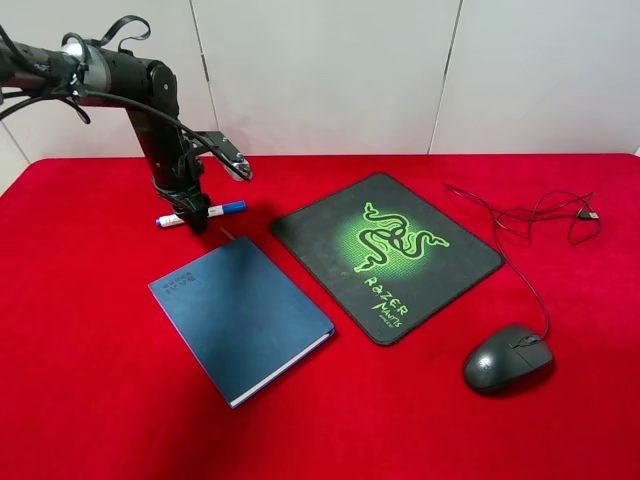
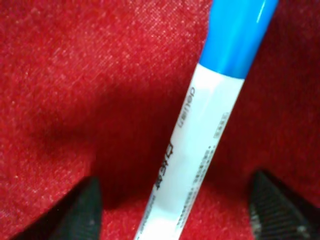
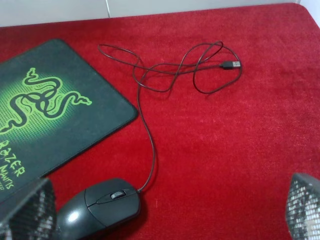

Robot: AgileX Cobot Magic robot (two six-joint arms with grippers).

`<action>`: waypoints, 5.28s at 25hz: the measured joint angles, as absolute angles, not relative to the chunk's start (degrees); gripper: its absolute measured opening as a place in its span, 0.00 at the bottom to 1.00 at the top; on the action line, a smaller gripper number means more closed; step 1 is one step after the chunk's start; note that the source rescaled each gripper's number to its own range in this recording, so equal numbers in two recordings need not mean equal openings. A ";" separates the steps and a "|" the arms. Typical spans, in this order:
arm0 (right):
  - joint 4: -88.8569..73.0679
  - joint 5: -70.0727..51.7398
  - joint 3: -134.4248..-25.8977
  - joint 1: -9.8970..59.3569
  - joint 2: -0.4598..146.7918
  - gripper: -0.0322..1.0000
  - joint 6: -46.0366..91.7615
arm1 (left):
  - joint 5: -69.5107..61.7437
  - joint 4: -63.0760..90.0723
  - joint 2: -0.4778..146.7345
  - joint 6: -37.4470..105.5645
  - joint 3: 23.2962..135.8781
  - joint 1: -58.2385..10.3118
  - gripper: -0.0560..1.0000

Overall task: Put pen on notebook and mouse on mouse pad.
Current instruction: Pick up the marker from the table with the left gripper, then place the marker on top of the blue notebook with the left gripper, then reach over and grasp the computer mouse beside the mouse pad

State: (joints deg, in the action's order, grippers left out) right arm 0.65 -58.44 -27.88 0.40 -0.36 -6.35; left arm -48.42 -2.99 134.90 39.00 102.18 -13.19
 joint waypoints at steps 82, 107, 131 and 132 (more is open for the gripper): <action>0.61 -58.44 -27.88 0.40 -0.36 1.00 -6.35 | -43.77 2.82 108.69 3.56 67.30 -35.14 0.05; 0.61 -58.44 -27.88 0.40 -0.36 1.00 -6.35 | -41.14 -0.79 110.21 0.61 63.78 -35.14 0.05; 0.61 -58.44 -27.88 0.40 -0.36 1.00 -6.35 | -41.25 -0.79 110.06 0.61 63.78 -35.14 1.00; 0.61 -58.44 -27.88 0.40 -0.36 1.00 -6.35 | -41.41 -0.79 109.67 0.61 63.78 -35.14 1.00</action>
State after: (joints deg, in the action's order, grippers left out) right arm 0.61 -58.44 -27.88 0.40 -0.36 -6.35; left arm -41.41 -0.79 109.67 0.61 63.78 -35.14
